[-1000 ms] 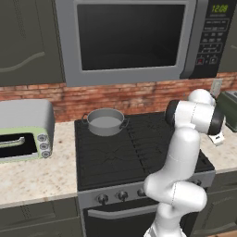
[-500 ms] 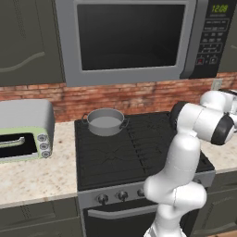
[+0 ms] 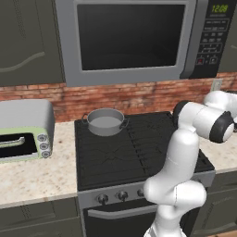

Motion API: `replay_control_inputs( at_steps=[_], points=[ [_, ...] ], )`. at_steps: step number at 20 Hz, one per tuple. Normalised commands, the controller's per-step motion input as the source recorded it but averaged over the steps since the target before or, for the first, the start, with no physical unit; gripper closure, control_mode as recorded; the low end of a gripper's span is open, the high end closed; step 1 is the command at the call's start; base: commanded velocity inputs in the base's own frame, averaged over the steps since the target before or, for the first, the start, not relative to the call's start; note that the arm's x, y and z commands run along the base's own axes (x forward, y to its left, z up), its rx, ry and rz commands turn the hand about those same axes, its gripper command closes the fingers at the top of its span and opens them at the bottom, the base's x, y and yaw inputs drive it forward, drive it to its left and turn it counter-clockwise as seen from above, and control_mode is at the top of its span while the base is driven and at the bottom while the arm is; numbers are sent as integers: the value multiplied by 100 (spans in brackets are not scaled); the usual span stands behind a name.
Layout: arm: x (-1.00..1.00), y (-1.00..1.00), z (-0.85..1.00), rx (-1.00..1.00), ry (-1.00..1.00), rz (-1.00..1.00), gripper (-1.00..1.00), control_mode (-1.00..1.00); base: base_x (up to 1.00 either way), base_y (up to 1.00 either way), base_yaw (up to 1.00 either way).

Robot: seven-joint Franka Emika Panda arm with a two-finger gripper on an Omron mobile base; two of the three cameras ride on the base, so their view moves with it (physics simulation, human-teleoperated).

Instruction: Turn on the burner for the pot on the stove. Wait thirty seconds for the pot to heat up. Then add the squash to the pot.

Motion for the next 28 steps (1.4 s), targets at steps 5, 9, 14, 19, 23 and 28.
replay_control_inputs(
  at_steps=[5,9,14,19,23,28],
  points=[
    [-1,93,16,-1,-34,31,100,-100,0,0,0],
    [-29,92,25,-9,-45,30,100,-100,0,0,0],
    [-40,99,32,-12,-45,26,100,-100,0,0,0],
    [-4,93,31,-2,-23,24,100,-100,0,0,0],
    [15,81,51,-5,-13,22,100,-100,0,0,0],
    [14,71,27,-8,-13,20,100,-100,0,0,0]
  ],
)
